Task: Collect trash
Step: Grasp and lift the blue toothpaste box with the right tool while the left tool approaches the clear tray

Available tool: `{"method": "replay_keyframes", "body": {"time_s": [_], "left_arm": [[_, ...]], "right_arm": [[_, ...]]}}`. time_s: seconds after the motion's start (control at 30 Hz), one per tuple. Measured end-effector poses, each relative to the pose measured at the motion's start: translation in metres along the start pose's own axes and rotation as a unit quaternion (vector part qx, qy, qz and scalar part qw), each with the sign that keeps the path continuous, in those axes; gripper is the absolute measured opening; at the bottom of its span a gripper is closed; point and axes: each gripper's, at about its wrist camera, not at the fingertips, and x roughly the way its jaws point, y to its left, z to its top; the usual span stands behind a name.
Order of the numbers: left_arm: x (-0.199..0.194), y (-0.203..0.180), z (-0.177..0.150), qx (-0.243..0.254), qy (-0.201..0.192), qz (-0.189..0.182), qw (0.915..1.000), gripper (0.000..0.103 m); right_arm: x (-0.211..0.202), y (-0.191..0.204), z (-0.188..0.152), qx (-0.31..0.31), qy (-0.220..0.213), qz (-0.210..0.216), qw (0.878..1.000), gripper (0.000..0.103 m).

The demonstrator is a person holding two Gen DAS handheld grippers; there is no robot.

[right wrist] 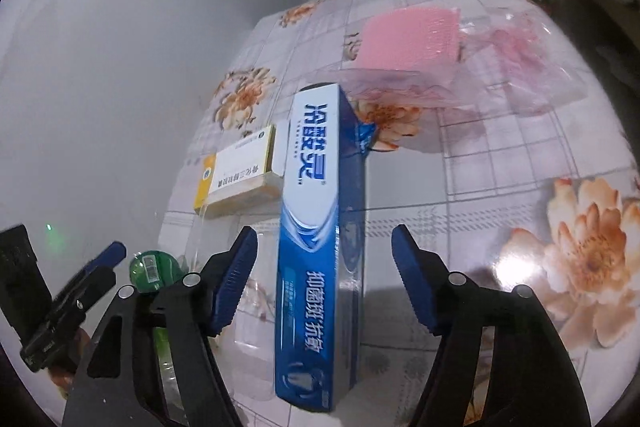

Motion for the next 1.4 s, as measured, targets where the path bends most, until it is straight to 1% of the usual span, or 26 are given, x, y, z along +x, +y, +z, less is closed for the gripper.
{"method": "replay_keyframes", "body": {"time_s": [0.07, 0.1, 0.13, 0.2, 0.23, 0.4, 0.57, 0.67, 0.73, 0.83, 0.87, 0.97, 1.03, 1.07, 1.1, 1.13, 1.2, 1.23, 1.3, 1.4], "left_arm": [[0.002, 0.004, 0.0, -0.009, 0.002, -0.007, 0.9999, 0.053], [0.003, 0.004, 0.0, -0.011, 0.004, -0.009, 0.9999, 0.05], [0.004, 0.004, 0.0, -0.012, 0.005, -0.011, 0.9999, 0.05], [0.007, 0.005, 0.0, -0.012, 0.008, -0.014, 0.9998, 0.049], [0.008, 0.004, 0.0, -0.012, 0.009, -0.014, 0.9998, 0.049], [0.016, 0.0, 0.0, -0.011, 0.02, -0.018, 0.9996, 0.049], [0.026, -0.007, 0.002, -0.003, 0.036, -0.009, 0.9993, 0.049], [0.036, -0.01, 0.004, 0.008, 0.054, 0.009, 0.9985, 0.049], [0.046, -0.012, 0.005, 0.017, 0.07, 0.027, 0.997, 0.049], [0.059, -0.016, 0.006, 0.038, 0.094, 0.052, 0.9935, 0.049], [0.065, -0.016, 0.007, 0.044, 0.108, 0.061, 0.9913, 0.049], [0.077, -0.015, 0.01, 0.052, 0.13, 0.076, 0.9872, 0.049], [0.084, -0.016, 0.011, 0.058, 0.141, 0.085, 0.9847, 0.043], [0.087, -0.016, 0.012, 0.06, 0.144, 0.092, 0.9835, 0.038], [0.088, -0.019, 0.012, 0.065, 0.144, 0.096, 0.9827, 0.032], [0.089, -0.021, 0.012, 0.071, 0.144, 0.098, 0.9821, 0.03], [0.092, -0.025, 0.011, 0.081, 0.149, 0.104, 0.98, 0.021], [0.094, -0.027, 0.01, 0.086, 0.149, 0.107, 0.9793, 0.019], [0.095, -0.033, 0.009, 0.092, 0.15, 0.107, 0.9785, 0.011], [0.093, -0.046, 0.009, 0.104, 0.146, 0.098, 0.979, 0.011]], "right_arm": [[0.002, 0.001, 0.002, -0.007, 0.003, -0.007, 1.0, 0.058], [0.005, 0.001, 0.002, -0.008, 0.007, -0.008, 1.0, 0.053], [0.006, 0.001, 0.002, -0.007, 0.009, -0.007, 1.0, 0.049], [0.009, -0.002, 0.001, -0.001, 0.015, 0.0, 1.0, 0.044], [0.01, -0.003, 0.001, 0.002, 0.017, 0.005, 1.0, 0.04], [0.006, -0.008, -0.004, 0.011, 0.019, 0.015, 1.0, 0.038], [-0.005, -0.02, -0.013, 0.022, 0.019, 0.018, 0.999, 0.038], [-0.012, -0.027, -0.021, 0.026, 0.019, 0.02, 0.999, 0.038], [-0.017, -0.031, -0.027, 0.028, 0.019, 0.019, 0.999, 0.038], [-0.025, -0.036, -0.036, 0.029, 0.016, 0.018, 0.999, 0.037], [-0.028, -0.037, -0.039, 0.028, 0.015, 0.017, 0.999, 0.037], [-0.032, -0.037, -0.046, 0.021, 0.011, 0.016, 1.0, 0.037], [-0.035, -0.038, -0.049, 0.017, 0.008, 0.014, 1.0, 0.037], [-0.034, -0.037, -0.05, 0.016, 0.007, 0.013, 1.0, 0.037], [-0.035, -0.037, -0.052, 0.014, 0.005, 0.01, 1.0, 0.037], [-0.039, -0.038, -0.055, 0.012, 0.004, 0.006, 1.0, 0.037], [-0.041, -0.04, -0.058, 0.011, 0.003, 0.008, 1.0, 0.037], [-0.042, -0.04, -0.059, 0.01, 0.003, 0.01, 1.0, 0.037], [-0.048, -0.044, -0.063, 0.009, 0.001, 0.01, 1.0, 0.037], [-0.059, -0.05, -0.069, 0.012, -0.006, 0.007, 1.0, 0.037]]}}
